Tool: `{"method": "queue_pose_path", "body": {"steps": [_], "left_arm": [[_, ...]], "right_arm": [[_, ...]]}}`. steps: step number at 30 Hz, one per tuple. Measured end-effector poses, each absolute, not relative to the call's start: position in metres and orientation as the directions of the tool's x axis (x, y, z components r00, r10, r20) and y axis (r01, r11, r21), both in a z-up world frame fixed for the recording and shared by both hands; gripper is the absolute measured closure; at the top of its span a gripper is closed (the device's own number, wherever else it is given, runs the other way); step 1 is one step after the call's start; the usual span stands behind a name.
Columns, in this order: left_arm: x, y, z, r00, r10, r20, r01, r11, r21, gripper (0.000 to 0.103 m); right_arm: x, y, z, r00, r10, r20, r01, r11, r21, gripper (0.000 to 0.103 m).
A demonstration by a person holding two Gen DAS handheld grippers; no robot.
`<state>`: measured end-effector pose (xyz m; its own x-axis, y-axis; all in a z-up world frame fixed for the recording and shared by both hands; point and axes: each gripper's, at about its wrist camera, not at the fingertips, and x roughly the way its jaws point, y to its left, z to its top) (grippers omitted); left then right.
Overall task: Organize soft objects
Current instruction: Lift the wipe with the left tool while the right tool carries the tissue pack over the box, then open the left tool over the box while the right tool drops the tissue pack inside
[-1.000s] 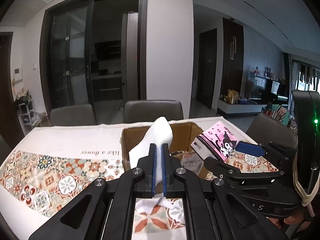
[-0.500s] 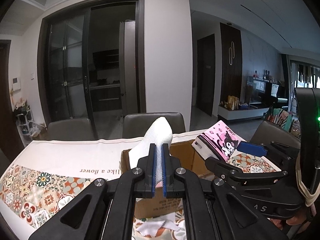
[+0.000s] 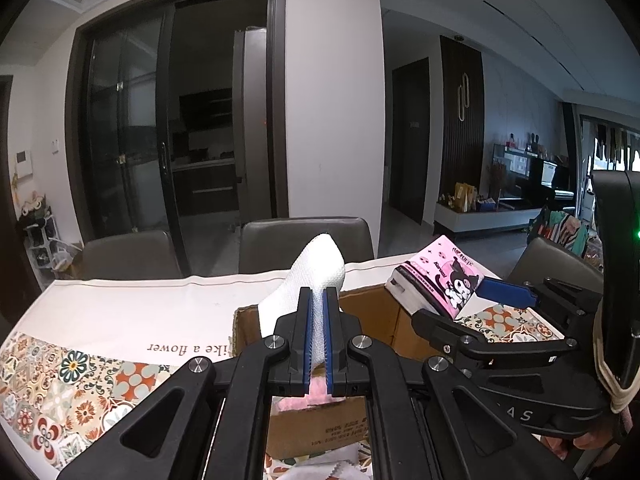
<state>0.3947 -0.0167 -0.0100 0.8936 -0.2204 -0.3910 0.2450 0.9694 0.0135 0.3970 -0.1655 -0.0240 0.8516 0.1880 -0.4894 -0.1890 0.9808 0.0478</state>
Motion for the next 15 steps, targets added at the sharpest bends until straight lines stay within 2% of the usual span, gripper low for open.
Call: {"method": "queue_pose_path", "body": {"steps": [15], "left_arm": [[0.444,-0.023,-0.042,0.850,-0.203,-0.486,0.252,0.967,0.037,0.096]], "right_arm": [[0.447,-0.162,-0.051,0.807,0.165,-0.567,-0.181,0.983,0.029,0.029]]}}
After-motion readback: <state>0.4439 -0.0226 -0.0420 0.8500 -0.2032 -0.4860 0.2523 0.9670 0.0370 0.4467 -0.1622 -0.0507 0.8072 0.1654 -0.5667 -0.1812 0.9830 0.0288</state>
